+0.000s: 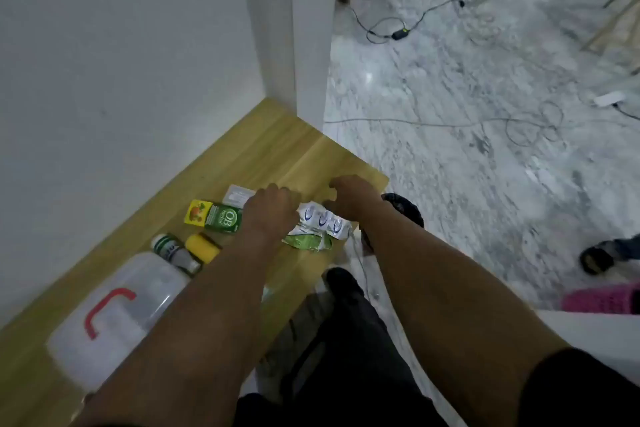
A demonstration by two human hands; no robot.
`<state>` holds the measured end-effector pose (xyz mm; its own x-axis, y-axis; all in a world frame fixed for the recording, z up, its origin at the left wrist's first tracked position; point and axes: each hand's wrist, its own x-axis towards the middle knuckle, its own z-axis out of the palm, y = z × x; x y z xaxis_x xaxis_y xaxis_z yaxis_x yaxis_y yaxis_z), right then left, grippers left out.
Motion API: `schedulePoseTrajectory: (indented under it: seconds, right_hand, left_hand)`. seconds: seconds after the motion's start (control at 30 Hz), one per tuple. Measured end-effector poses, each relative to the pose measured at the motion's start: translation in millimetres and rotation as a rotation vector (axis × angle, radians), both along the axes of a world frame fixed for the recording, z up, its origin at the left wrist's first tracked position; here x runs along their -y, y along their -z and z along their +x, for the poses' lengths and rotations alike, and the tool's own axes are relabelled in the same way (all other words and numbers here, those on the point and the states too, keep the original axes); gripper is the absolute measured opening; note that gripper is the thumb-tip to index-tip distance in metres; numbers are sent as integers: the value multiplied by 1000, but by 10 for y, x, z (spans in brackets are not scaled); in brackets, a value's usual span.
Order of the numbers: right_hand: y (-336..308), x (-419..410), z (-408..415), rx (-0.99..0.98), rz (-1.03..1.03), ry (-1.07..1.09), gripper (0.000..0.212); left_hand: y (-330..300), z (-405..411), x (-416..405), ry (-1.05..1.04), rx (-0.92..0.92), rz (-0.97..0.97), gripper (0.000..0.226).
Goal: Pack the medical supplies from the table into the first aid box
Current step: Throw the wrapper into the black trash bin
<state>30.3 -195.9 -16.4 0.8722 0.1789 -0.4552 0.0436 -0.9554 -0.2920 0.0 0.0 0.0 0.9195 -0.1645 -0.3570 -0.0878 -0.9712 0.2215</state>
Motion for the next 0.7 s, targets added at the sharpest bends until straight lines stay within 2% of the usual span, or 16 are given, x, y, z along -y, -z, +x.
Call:
schedulePoseTrajectory:
  seconds: [0.13,0.33,0.5,0.63,0.7]
  right_hand:
    - [522,12,-131,-94,-14,27,46]
    - [900,3,-146,-28,-41,96,50]
    - [972,84,-69,-74,110,298,37]
    - [972,211,-118,-82,177,464,13]
    - [920,344,-193,-51,240,575,12]
  left_hand:
    - [525,-41,129,35,-118,114,43]
    - [866,1,174,43,-142,183,48]
    - [919,83,199,-56,-158,-58,63]
    - [857,90,301,-96,-114,-200,39]
    - [764,134,392,-102,-81,-259,35]
